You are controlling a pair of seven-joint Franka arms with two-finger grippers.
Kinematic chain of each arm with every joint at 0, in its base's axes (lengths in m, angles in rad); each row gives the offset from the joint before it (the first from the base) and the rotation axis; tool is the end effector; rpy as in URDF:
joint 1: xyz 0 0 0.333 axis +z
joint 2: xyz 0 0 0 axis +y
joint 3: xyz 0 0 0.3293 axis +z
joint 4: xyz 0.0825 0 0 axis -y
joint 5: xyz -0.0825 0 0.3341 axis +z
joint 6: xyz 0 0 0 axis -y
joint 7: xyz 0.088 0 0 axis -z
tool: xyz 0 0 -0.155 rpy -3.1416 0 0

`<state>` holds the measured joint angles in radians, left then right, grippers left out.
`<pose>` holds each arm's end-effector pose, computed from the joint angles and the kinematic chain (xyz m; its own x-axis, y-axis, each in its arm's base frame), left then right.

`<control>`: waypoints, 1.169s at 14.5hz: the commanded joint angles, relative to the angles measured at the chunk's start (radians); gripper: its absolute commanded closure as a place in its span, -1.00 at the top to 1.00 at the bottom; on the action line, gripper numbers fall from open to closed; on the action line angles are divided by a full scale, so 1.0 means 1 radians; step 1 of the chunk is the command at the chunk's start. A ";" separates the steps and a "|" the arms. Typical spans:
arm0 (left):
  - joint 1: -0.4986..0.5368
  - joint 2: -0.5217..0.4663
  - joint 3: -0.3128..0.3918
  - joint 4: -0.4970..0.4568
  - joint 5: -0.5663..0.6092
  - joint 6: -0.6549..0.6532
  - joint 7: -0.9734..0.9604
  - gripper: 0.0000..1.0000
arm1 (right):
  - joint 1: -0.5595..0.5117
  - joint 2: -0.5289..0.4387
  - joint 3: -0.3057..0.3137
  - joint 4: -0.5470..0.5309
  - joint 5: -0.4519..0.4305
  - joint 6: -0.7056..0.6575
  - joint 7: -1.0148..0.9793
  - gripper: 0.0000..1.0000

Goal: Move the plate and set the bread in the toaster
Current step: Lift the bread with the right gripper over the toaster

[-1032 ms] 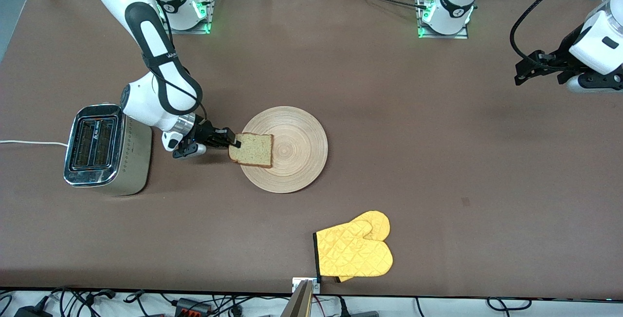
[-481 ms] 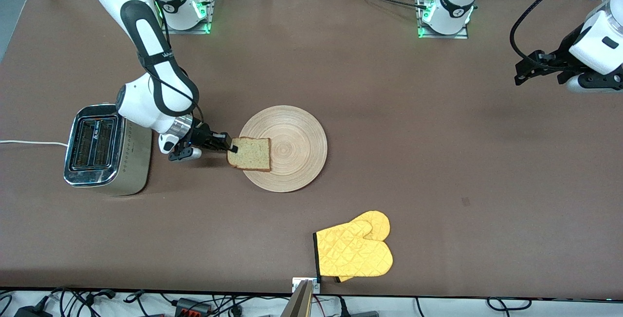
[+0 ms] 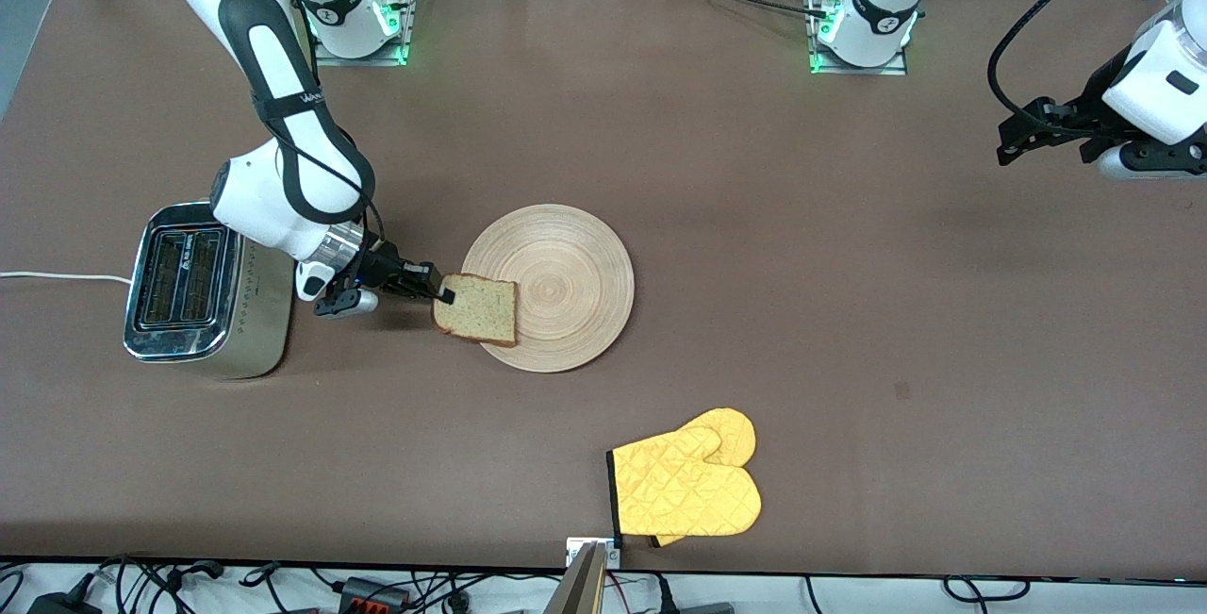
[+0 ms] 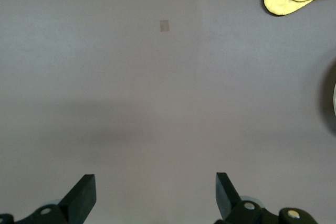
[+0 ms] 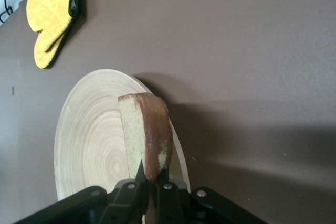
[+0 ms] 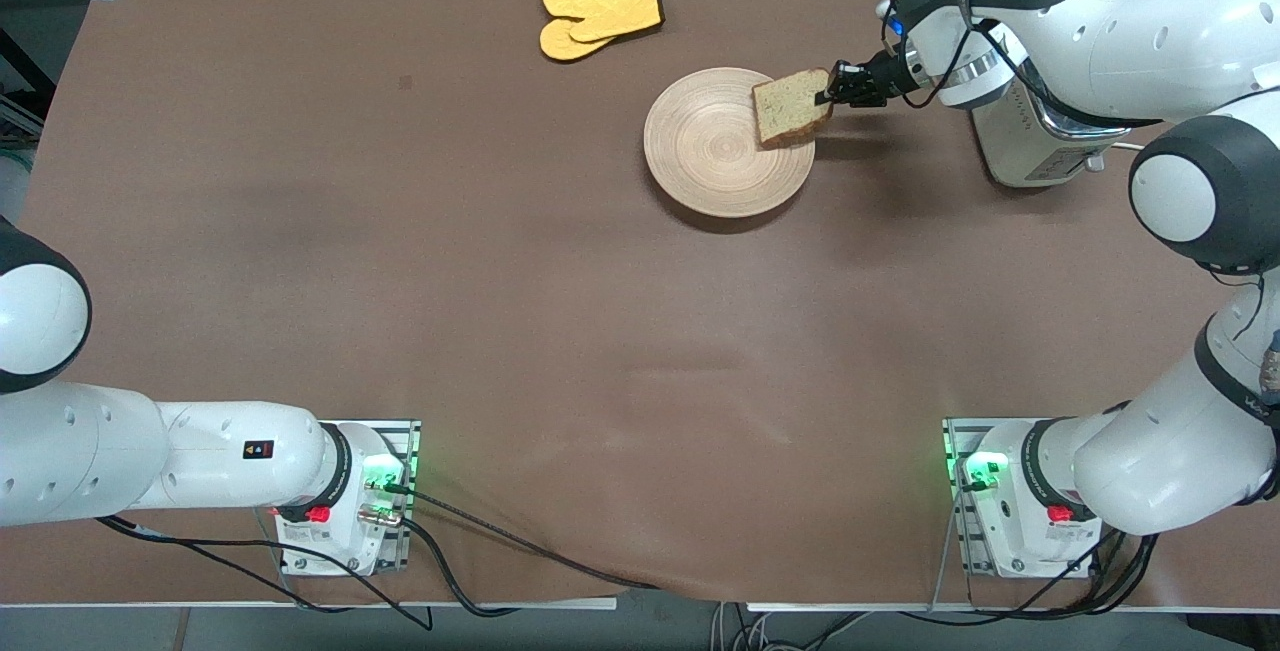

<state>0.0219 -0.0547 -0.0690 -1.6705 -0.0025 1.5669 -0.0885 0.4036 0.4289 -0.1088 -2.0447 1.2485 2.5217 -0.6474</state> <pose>0.4816 -0.0240 0.5745 0.9979 0.0417 -0.0487 0.0415 -0.9991 -0.0056 0.5579 0.1896 0.2448 0.9817 -0.1305 0.1390 -0.0178 -0.7884 -0.6149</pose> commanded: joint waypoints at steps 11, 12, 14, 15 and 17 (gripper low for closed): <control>0.019 0.030 0.003 0.046 -0.016 -0.021 0.024 1.00 | -0.164 0.013 -0.112 0.306 -0.401 -0.481 0.153 -1.00; 0.019 0.030 0.003 0.046 -0.016 -0.021 0.019 1.00 | -0.176 0.019 -0.114 0.352 -0.455 -0.542 0.198 -1.00; 0.019 0.030 0.003 0.046 -0.016 -0.022 0.023 1.00 | -0.196 0.034 -0.114 0.453 -0.580 -0.682 0.318 -1.00; 0.019 0.030 0.003 0.048 -0.016 -0.021 0.023 1.00 | -0.196 0.040 -0.112 0.509 -0.640 -0.742 0.371 -1.00; 0.018 0.035 0.003 0.057 -0.016 -0.021 0.024 1.00 | -0.195 0.048 -0.114 0.608 -0.742 -0.872 0.496 -1.00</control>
<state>0.0347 -0.0430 -0.0664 -1.6615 -0.0026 1.5669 -0.0883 0.2138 0.4379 -0.2274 -1.5696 0.5931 1.7711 -0.2704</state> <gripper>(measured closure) 0.000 0.916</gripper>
